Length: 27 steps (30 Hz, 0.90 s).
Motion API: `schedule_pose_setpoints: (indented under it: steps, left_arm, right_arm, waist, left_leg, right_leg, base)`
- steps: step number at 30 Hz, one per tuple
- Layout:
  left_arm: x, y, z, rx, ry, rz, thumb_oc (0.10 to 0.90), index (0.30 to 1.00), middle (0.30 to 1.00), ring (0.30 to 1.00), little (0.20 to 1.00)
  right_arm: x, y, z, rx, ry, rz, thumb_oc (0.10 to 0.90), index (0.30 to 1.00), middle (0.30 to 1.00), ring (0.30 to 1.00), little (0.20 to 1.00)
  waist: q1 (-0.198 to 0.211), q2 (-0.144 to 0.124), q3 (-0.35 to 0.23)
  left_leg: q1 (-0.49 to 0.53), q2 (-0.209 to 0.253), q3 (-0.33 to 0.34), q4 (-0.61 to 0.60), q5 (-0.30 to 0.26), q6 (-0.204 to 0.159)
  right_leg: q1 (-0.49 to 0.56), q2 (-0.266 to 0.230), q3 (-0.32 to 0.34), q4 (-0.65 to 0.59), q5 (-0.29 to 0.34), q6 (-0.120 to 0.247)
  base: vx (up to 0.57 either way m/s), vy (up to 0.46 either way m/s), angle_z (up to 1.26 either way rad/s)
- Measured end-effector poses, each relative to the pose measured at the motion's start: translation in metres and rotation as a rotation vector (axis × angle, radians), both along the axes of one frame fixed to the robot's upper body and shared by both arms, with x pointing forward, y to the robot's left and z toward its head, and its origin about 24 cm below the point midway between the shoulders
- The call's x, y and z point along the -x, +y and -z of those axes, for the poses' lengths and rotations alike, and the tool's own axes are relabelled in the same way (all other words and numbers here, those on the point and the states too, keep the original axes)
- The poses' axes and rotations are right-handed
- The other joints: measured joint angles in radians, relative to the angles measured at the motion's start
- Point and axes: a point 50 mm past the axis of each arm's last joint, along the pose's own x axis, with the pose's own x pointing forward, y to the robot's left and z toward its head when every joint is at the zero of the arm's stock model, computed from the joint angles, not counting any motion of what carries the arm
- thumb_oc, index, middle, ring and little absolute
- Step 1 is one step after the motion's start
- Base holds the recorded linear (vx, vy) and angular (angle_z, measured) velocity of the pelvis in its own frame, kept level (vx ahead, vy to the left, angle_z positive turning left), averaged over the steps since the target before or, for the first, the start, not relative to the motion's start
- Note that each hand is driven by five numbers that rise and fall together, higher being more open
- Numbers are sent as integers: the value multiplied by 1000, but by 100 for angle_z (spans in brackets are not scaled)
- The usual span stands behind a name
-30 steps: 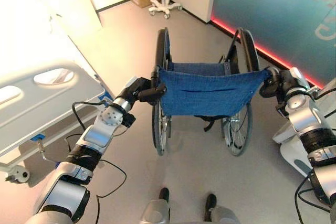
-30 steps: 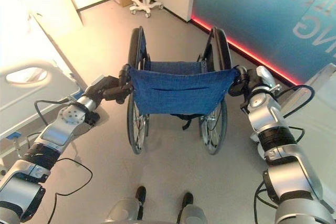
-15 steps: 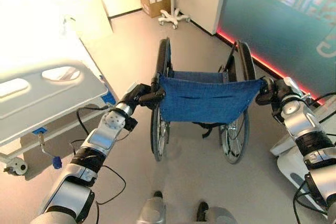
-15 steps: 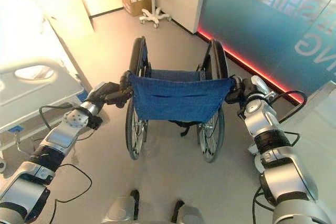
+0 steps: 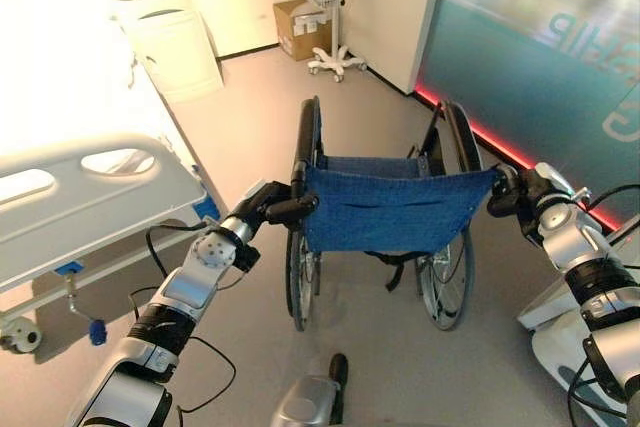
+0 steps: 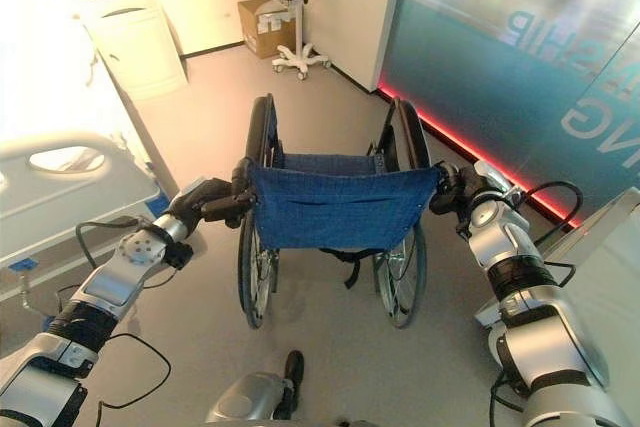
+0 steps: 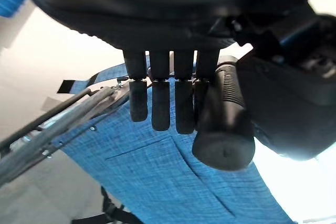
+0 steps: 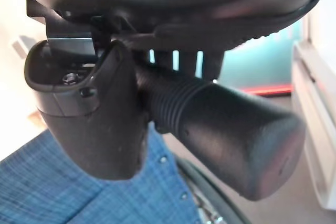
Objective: Push the wheelchair next to the bed
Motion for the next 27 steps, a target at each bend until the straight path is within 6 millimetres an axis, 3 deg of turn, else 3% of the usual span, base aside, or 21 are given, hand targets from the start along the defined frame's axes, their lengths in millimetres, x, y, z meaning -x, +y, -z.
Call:
schedule_pose_setpoints:
  steps: [3, 4, 5, 6, 7, 8, 10, 11, 12, 13, 15, 18, 20, 21, 22, 23, 24, 25, 26, 27]
  left_arm:
    - [-1, -1, -4, 3, -16, 7, 400, 300, 300, 300, 300]
    - [-2, -2, -5, 3, -19, 8, 400, 300, 300, 300, 300]
    - [-3, -4, -7, 4, -26, 15, 400, 300, 300, 300, 300]
    - [-4, -4, -10, 1, -34, 21, 400, 300, 300, 300, 300]
    - [-4, -6, -10, 1, -39, 26, 400, 300, 300, 300, 300]
    - [-4, -7, -9, -1, -40, 30, 400, 300, 300, 300, 300]
    - [-6, -7, -10, -10, -45, 33, 400, 300, 300, 300, 300]
    - [-9, -7, -15, -35, -54, 46, 400, 300, 300, 300, 300]
    - [-13, -5, -21, -53, -63, 47, 400, 300, 300, 300, 300]
    - [-16, -5, -24, -49, -70, 48, 400, 300, 300, 300, 300]
    - [-22, -2, -41, -68, -109, 49, 400, 300, 300, 300, 300]
    - [-26, 5, -60, -48, -153, 33, 400, 300, 300, 300, 300]
    - [-27, 8, -65, -35, -167, 19, 400, 300, 300, 300, 300]
    - [-26, 9, -69, -24, -178, 16, 400, 300, 300, 300, 300]
    - [-26, 11, -73, -29, -189, 13, 400, 300, 300, 300, 300]
    - [-26, 8, -74, 2, -198, 14, 400, 300, 300, 300, 300]
    - [-25, 6, -73, 33, -201, 10, 400, 300, 300, 300, 300]
    - [-24, 6, -71, 37, -195, 10, 400, 300, 300, 300, 300]
    - [-19, 6, -63, 43, -177, 7, 400, 300, 300, 300, 300]
    - [-17, -2, -57, 63, -167, 25, 400, 300, 300, 300, 300]
  right_arm:
    - [1, -2, 1, -8, -1, 5, 400, 300, 300, 300, 300]
    - [2, -2, 2, -13, -2, 9, 400, 300, 300, 300, 300]
    - [5, -5, 2, -28, -14, 17, 400, 300, 300, 300, 300]
    - [9, -8, 3, -30, -22, 23, 400, 300, 300, 300, 300]
    - [10, -9, 5, -35, -21, 28, 400, 300, 300, 300, 300]
    - [12, -10, 7, -37, -17, 31, 400, 300, 300, 300, 300]
    - [10, -9, 4, -31, -34, 22, 400, 300, 300, 300, 300]
    - [9, -11, -2, -24, -50, 22, 400, 300, 300, 300, 300]
    - [7, -10, -7, -32, -67, 20, 400, 300, 300, 300, 300]
    - [6, -9, -8, -40, -73, 20, 400, 300, 300, 300, 300]
    - [2, -6, -16, -50, -102, 14, 400, 300, 300, 300, 300]
    - [-6, 0, -34, -65, -152, 0, 400, 300, 300, 300, 300]
    - [-10, 3, -42, -65, -176, -9, 400, 300, 300, 300, 300]
    - [-11, 4, -47, -69, -188, -15, 400, 300, 300, 300, 300]
    - [-12, 6, -51, -83, -198, -20, 400, 300, 300, 300, 300]
    - [-12, 3, -56, -76, -211, -16, 400, 300, 300, 300, 300]
    - [-13, 2, -59, -70, -216, -11, 400, 300, 300, 300, 300]
    - [-12, 2, -59, -67, -213, -12, 400, 300, 300, 300, 300]
    - [-11, -1, -59, -54, -207, -11, 400, 300, 300, 300, 300]
    - [-6, -9, -62, -22, -196, -5, 400, 300, 300, 300, 300]
  waist:
    - [-3, -33, -8]
    - [-5, -38, -9]
    - [-10, -39, -10]
    - [-23, -41, -10]
    - [-24, -45, -8]
    - [-38, -44, -8]
    - [-47, -13, 0]
    - [-65, 0, 9]
    - [-83, -4, 15]
    - [-89, -9, 20]
    - [-100, -42, 54]
    - [-101, -72, 83]
    - [-101, -77, 88]
    - [-100, -92, 92]
    - [-99, -108, 96]
    - [-113, -85, 107]
    - [-118, -79, 114]
    - [-116, -80, 115]
    - [-122, -75, 113]
    - [-136, -52, 115]
  left_leg:
    - [0, -36, -15, 9, -25, 94]
    - [0, -41, -24, 9, -29, 106]
    - [1, -47, -71, 5, -22, 106]
    - [15, -50, -121, -12, -9, 134]
    - [34, -54, -152, -26, 9, 163]
    - [63, -61, -222, -57, 12, 158]
    - [77, -56, -298, -59, 10, 146]
    - [73, -55, -343, -51, 9, 140]
    - [65, -57, -376, -51, 9, 130]
    - [63, -57, -385, -51, 5, 123]
    - [49, -53, -404, -25, -18, 93]
    - [10, -31, -407, 14, -51, 50]
    - [-19, -2, -414, 47, -78, 10]
    - [-33, 15, -412, 65, -92, -12]
    - [-55, 45, -383, 72, -101, -25]
    - [-54, 94, -373, 62, -107, -16]
    - [-60, 137, -333, 139, -133, 24]
    - [-57, 142, -316, 184, -137, 19]
    - [-28, 159, -253, 211, -149, 6]
    - [-10, 178, -195, 175, -140, -3]
  right_leg:
    - [-19, -26, 18, 103, -59, 37]
    - [-26, -24, 31, 133, -65, 41]
    - [-56, -18, 54, 212, -58, 51]
    - [-111, -16, 80, 328, -37, 73]
    - [-145, -28, 93, 385, -43, 66]
    - [-176, -37, 105, 395, -56, 46]
    - [-211, -38, 143, 314, -51, 41]
    - [-225, -41, 187, 195, -34, 44]
    - [-241, -66, 216, 72, 15, 58]
    - [-249, -79, 227, 26, 42, 60]
    - [-260, -136, 235, -116, 147, 87]
    - [-258, -180, 236, -191, 193, 101]
    - [-221, -179, 245, -209, 209, 106]
    - [-186, -171, 245, -187, 208, 102]
    - [-150, -164, 244, -176, 237, 138]
    - [-140, -123, 211, -153, 219, 113]
    - [-146, -108, 160, -103, 187, 85]
    - [-148, -108, 149, -84, 175, 75]
    - [-142, -107, 131, -44, 140, 67]
    - [-137, -101, 100, 7, 103, 50]
  base:
    - [217, -8, 4]
    - [207, -48, 27]
    - [202, -91, 47]
    - [230, -140, 47]
    - [243, -185, 49]
    - [241, -316, 21]
    - [210, -370, 27]
    - [215, -367, 67]
    - [200, -315, 72]
    - [298, -456, 70]
    - [340, -490, 60]
    - [379, -556, 41]
    - [401, -696, 56]
    - [345, -496, 73]
    - [421, -481, 101]
    - [382, -395, 114]
    - [306, -322, 89]
    - [260, -379, 71]
    - [280, -456, 82]
    - [322, -508, 131]
